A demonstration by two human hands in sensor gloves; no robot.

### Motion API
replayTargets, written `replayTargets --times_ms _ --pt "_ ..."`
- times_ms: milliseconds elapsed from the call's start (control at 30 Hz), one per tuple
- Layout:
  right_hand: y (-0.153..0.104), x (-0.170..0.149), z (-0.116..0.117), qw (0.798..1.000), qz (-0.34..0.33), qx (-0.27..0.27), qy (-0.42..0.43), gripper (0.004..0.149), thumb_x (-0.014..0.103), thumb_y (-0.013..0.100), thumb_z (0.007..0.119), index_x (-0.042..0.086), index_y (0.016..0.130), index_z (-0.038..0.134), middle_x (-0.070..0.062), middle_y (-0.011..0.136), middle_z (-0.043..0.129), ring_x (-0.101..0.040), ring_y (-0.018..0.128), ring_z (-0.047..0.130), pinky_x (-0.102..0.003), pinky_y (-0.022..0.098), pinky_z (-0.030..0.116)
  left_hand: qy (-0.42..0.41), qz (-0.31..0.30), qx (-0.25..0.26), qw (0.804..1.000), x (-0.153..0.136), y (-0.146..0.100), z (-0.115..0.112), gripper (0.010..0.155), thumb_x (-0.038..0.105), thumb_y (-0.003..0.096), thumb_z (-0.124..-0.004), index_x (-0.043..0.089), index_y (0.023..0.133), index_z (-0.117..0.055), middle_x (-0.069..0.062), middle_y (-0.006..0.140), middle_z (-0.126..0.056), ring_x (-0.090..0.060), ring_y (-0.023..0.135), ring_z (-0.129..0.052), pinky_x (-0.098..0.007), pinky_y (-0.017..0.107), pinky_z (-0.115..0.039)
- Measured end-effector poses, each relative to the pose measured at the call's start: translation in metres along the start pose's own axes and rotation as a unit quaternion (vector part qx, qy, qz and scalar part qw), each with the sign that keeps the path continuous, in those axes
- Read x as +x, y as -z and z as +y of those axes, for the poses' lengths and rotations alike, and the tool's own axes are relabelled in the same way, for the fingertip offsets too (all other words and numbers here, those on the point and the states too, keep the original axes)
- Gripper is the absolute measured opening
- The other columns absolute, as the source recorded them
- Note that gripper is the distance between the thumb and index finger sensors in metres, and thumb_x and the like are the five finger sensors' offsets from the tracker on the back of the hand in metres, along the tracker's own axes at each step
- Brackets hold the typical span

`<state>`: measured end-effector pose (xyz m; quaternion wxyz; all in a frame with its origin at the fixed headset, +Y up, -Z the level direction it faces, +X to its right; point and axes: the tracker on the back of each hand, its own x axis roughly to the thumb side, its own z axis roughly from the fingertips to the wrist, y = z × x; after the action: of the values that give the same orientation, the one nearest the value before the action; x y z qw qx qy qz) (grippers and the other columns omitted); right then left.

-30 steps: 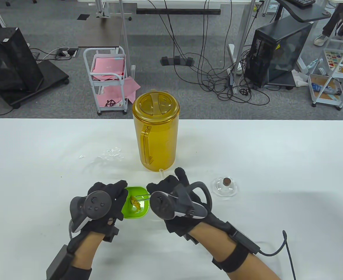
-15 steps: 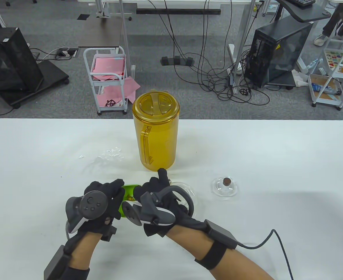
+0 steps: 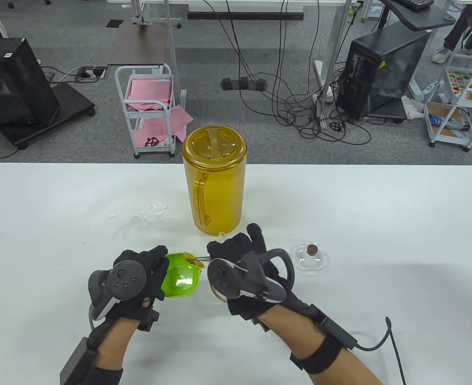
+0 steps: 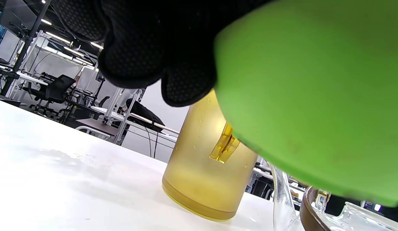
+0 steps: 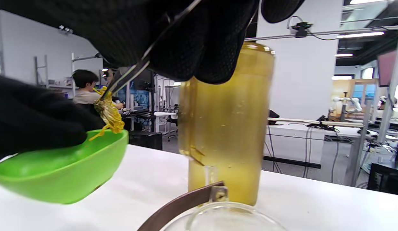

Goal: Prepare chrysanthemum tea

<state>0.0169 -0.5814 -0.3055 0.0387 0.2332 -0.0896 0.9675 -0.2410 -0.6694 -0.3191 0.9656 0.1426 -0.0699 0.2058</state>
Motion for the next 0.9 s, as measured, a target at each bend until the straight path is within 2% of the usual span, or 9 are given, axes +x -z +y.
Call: replayTargets --times_ms 133,200,300,433,900 --pt "-0.013 -0.048 0.003 0.997 0.053 -0.003 0.060 0.045 0.041 0.059 0.077 0.022 0.100 0.078 0.001 0.078 0.092 -0.028 0.089 0.086 -0.070 0.076 0.044 0.000 0.000 0.000 1.000 0.000 0.000 0.000 0.042 0.040 0.0545 -0.088 0.019 0.091 -0.090 -0.001 0.063 -0.109 -0.031 0.055 -0.098 -0.066 0.070 -0.061" --pt "-0.021 -0.069 0.015 0.993 0.077 -0.012 0.093 0.046 0.041 0.059 0.076 0.022 0.100 0.076 0.001 0.078 0.091 -0.029 0.088 0.085 -0.069 0.076 0.044 0.000 0.000 0.001 1.000 -0.001 0.001 0.000 0.043 0.040 0.0545 -0.088 0.019 0.091 -0.090 -0.001 0.063 -0.109 -0.030 0.055 -0.098 -0.066 0.070 -0.061" --pt "-0.036 -0.091 0.041 0.984 0.102 -0.055 0.137 0.045 0.040 0.058 0.076 0.021 0.099 0.077 0.001 0.076 0.091 -0.029 0.086 0.087 -0.069 0.075 0.046 0.000 0.001 0.001 1.000 -0.001 0.001 -0.001 0.043 0.040 0.0545 -0.088 0.019 0.092 -0.090 -0.001 0.063 -0.109 -0.030 0.055 -0.098 -0.066 0.070 -0.061" --pt "-0.044 -0.102 0.062 0.978 0.119 -0.076 0.152 0.045 0.040 0.057 0.075 0.021 0.098 0.077 0.002 0.074 0.091 -0.028 0.085 0.087 -0.068 0.075 0.046 0.002 0.002 0.000 1.000 0.000 0.001 -0.002 0.043 0.040 0.0544 -0.088 0.018 0.091 -0.090 -0.001 0.063 -0.109 -0.030 0.055 -0.098 -0.066 0.070 -0.061" --pt "-0.040 -0.105 0.096 0.980 0.127 0.006 0.152 0.049 0.046 0.056 0.076 0.021 0.099 0.074 0.002 0.077 0.091 -0.028 0.086 0.087 -0.069 0.074 0.047 0.000 -0.001 0.003 1.000 -0.002 0.000 -0.002 0.043 0.040 0.0545 -0.088 0.019 0.092 -0.089 -0.001 0.063 -0.109 -0.030 0.055 -0.098 -0.066 0.070 -0.061"
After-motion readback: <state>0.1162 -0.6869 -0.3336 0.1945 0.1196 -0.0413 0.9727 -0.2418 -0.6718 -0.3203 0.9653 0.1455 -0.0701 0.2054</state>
